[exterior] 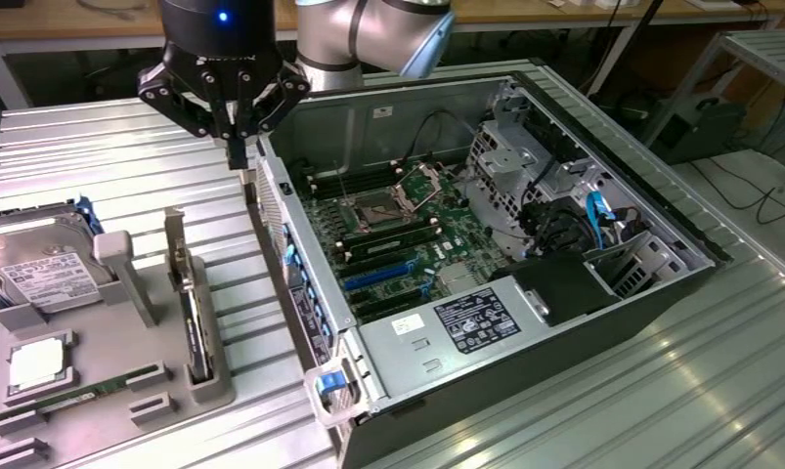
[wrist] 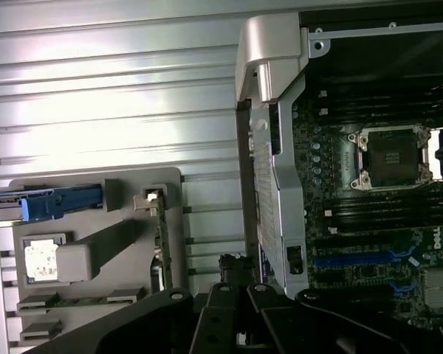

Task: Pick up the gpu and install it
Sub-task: 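Reach for the gpu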

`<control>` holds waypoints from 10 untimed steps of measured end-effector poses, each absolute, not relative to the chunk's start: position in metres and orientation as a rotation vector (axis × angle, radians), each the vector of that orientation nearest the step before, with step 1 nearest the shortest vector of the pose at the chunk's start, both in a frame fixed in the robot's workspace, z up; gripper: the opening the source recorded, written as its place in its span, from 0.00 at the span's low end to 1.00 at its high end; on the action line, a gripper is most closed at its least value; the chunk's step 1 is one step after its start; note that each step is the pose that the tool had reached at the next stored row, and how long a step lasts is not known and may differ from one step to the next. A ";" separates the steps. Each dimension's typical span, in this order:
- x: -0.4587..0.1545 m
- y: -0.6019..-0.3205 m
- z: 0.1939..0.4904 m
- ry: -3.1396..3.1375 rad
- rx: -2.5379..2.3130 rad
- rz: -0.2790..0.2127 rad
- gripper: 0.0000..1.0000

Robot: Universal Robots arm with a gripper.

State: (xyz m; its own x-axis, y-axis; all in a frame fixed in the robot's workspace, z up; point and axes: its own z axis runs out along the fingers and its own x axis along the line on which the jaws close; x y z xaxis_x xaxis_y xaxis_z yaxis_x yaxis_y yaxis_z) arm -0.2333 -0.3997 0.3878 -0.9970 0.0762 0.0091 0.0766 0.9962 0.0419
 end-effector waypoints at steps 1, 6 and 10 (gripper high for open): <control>-0.234 -0.400 0.388 -3.130 -0.120 -0.066 0.11; -0.239 -0.400 0.387 -3.126 -0.120 -0.066 0.11; -0.242 -0.400 0.387 -3.122 -0.120 -0.065 0.11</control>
State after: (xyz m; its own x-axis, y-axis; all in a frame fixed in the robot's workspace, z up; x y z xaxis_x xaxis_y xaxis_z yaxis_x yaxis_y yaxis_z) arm -0.2416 -0.4000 0.3866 -0.9969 0.0762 0.0182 0.0769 0.9962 0.0412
